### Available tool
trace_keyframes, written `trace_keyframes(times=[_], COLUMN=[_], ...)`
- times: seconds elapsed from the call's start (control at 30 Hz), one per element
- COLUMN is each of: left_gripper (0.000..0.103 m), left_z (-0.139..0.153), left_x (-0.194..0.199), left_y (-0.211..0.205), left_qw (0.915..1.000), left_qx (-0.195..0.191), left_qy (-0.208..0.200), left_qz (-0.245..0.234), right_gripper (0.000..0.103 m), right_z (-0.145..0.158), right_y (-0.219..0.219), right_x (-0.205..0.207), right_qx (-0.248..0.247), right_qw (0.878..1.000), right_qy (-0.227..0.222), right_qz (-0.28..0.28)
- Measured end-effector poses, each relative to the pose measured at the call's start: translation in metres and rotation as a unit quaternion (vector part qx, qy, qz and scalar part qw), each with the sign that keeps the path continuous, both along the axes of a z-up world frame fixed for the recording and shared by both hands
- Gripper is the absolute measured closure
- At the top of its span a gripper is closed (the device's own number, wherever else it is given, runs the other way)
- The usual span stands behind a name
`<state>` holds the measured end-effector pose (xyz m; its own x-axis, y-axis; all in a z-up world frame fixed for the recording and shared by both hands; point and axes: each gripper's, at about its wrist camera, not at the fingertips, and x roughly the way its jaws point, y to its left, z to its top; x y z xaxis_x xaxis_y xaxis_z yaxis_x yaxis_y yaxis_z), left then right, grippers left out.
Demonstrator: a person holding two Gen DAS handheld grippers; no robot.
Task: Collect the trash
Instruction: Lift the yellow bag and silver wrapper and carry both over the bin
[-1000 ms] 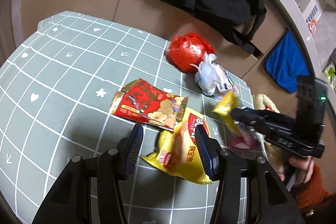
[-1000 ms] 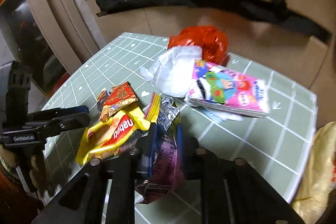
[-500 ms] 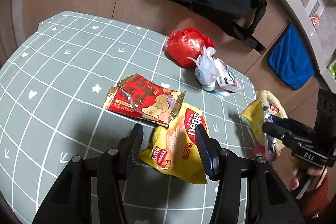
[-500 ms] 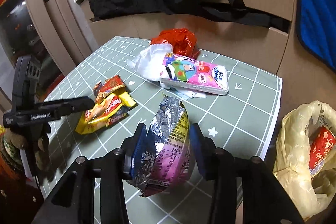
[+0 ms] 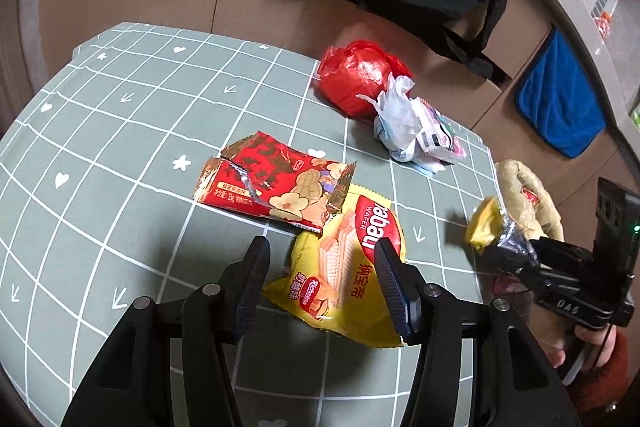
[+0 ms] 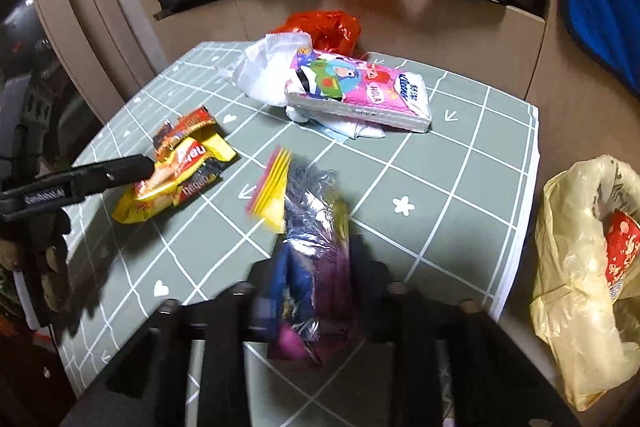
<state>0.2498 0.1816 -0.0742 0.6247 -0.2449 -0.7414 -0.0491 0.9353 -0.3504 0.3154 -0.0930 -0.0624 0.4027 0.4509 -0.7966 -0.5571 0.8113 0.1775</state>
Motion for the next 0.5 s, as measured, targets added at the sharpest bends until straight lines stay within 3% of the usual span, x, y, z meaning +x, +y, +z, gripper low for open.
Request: trace_keyframes(times=[0.2, 0.23, 0.27, 0.3, 0.5], left_gripper=[0.050, 0.054, 0.068, 0.075, 0.087], left_z=[-0.008, -0.009, -0.011, -0.013, -0.004], left_x=[0.012, 0.015, 0.016, 0.019, 0.013], left_y=[-0.011, -0.013, -0.013, -0.014, -0.030], left_qw=[0.9996, 0.9994, 0.9992, 0.9990, 0.9987], left_qx=[0.017, 0.021, 0.021, 0.017, 0.047], left_qy=[0.022, 0.028, 0.033, 0.041, 0.018], left_qz=[-0.002, 0.002, 0.005, 0.007, -0.002], right_gripper=[0.084, 0.084, 0.084, 0.084, 0.084], right_z=[0.012, 0.012, 0.013, 0.013, 0.019], right_y=[-0.008, -0.010, -0.011, -0.012, -0.023], right_x=[-0.004, -0.005, -0.005, -0.006, -0.007], right_qx=[0.019, 0.022, 0.025, 0.027, 0.044], right_qw=[1.000, 1.000, 1.000, 0.999, 0.999], right_qy=[-0.017, -0.016, -0.014, -0.014, -0.017], right_qz=[-0.005, -0.007, -0.008, -0.009, -0.018])
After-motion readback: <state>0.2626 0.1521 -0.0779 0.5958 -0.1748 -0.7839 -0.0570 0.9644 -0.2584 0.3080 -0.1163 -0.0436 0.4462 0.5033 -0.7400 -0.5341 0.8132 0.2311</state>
